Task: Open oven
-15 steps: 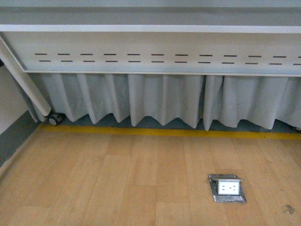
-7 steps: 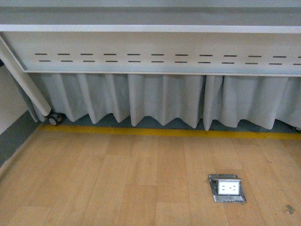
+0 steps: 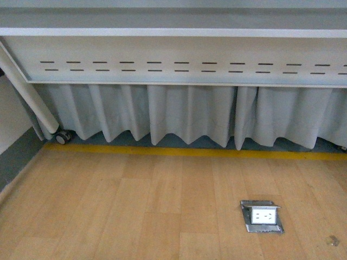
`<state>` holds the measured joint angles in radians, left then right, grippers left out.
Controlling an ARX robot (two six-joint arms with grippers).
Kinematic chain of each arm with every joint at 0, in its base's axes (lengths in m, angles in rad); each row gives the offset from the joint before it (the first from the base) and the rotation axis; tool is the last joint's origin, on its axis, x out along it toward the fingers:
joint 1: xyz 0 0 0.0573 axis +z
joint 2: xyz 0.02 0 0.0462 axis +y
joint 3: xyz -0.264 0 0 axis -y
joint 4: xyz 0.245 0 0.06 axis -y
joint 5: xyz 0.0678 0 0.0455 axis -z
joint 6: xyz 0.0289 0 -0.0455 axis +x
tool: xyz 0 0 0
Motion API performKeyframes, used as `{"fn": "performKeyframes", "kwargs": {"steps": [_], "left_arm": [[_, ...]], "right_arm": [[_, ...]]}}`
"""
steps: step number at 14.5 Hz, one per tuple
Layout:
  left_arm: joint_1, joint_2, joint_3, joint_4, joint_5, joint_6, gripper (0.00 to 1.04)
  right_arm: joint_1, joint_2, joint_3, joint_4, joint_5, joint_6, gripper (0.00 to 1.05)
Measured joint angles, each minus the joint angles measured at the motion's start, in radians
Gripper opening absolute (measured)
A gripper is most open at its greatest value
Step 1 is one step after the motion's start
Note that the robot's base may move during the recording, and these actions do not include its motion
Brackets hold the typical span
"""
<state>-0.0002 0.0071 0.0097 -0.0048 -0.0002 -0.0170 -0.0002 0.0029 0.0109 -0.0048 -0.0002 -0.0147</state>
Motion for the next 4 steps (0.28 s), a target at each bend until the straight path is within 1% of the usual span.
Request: {"fn": "performKeyframes", "kwargs": {"steps": [4], "left_arm": [[0.000,0.000,0.000,0.000,0.000,0.000,0.98]], "right_arm": [[0.000,0.000,0.000,0.000,0.000,0.000,0.98]]}}
